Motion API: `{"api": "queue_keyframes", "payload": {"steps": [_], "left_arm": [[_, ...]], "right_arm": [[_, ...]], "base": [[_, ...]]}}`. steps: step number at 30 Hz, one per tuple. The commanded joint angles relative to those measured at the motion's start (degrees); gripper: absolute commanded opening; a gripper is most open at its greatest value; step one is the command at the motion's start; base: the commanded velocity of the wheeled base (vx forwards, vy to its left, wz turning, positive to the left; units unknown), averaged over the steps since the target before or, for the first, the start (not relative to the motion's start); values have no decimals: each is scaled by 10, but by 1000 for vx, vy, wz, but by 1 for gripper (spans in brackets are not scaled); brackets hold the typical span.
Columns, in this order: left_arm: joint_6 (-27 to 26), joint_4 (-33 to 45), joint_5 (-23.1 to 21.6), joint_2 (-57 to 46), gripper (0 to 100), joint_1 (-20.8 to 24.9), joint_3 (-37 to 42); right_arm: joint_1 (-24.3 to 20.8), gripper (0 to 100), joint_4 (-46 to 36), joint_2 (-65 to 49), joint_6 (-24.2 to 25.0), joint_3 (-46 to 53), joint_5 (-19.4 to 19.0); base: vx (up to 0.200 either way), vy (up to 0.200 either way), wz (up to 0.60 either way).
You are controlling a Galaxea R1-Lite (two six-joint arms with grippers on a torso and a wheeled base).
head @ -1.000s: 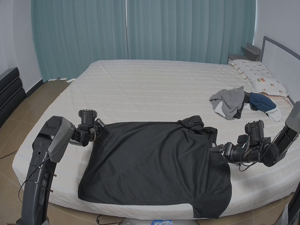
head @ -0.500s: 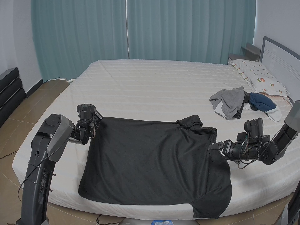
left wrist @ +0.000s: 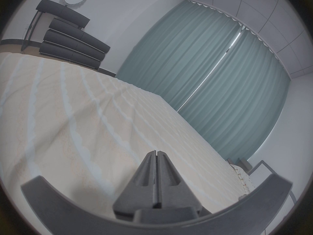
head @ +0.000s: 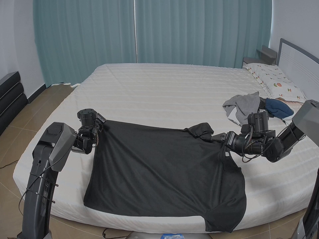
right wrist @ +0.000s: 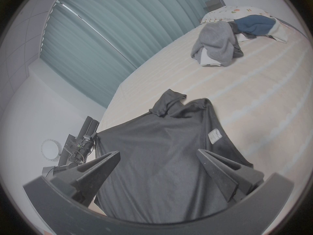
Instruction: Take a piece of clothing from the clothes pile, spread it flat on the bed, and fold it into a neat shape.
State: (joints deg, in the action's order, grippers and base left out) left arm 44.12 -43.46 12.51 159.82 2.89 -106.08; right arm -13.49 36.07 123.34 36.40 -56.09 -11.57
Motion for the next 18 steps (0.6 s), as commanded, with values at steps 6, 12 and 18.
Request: {"api": "queue_keyframes", "payload": {"steps": [6,12,18], "left_arm": [[-1,-30,8,23,0,-4,-7],[-1,-28,8,24,0,-3,-6],[-5,-27,6,24,0,-3,-6]], "right_arm": [[8,100,-78,119,-12,-182,50],[51,100,-105,156,-63,-244,44],[65,100,-99,180,-128,-254,44]], "base": [[0,0,0],[0,0,0],[0,0,0]]}}
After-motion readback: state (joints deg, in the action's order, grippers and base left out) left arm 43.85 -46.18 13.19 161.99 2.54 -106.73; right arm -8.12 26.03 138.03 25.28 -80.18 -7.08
